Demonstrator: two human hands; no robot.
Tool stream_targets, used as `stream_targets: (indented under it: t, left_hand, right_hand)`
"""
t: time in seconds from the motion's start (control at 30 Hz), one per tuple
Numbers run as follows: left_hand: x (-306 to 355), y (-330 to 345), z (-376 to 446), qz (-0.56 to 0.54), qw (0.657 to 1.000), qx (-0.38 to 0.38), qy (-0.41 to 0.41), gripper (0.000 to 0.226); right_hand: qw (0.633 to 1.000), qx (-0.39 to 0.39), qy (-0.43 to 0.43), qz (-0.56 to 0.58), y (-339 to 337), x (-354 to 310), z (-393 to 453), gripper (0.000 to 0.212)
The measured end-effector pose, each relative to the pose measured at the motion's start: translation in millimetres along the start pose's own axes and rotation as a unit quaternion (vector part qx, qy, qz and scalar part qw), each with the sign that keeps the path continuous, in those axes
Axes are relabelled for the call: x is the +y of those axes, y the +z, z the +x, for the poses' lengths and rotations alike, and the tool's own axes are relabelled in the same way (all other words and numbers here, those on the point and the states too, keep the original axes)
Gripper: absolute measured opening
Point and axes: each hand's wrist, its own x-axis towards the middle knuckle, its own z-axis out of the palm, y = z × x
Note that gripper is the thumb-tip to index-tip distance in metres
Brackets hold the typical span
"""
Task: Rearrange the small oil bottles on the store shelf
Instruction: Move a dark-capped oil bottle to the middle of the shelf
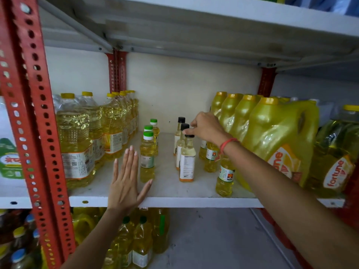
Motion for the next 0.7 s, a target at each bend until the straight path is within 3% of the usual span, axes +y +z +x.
stream_targets:
  t: [0.13, 0.4, 0.57, 0.7]
  left_hand:
    - [-6, 0, -4, 0.018, 1.000, -0.014, 0.020, 0.087]
    - [-9, 3, -2, 0.027, 0.999, 0.001, 0.032, 0.085]
    - [-7, 3, -4, 0.027, 0.999, -0.002, 0.033, 0.084]
    - [-7, 1, -3, 0.028, 0.999, -0.008, 0.031, 0.084]
  right_hand:
    - [1.000, -0.014, 0.010, -0.026, 13, -8, 13, 0.054]
    - [0.993, -0.117, -0.020, 0.012, 4, -11, 28, 0.033]
    - [0.983, -0.172, -0.023, 0.067, -3, -8, 31, 0.035]
    - [0.982, -0.171, -0.020, 0.073, -3, -8, 33, 0.037]
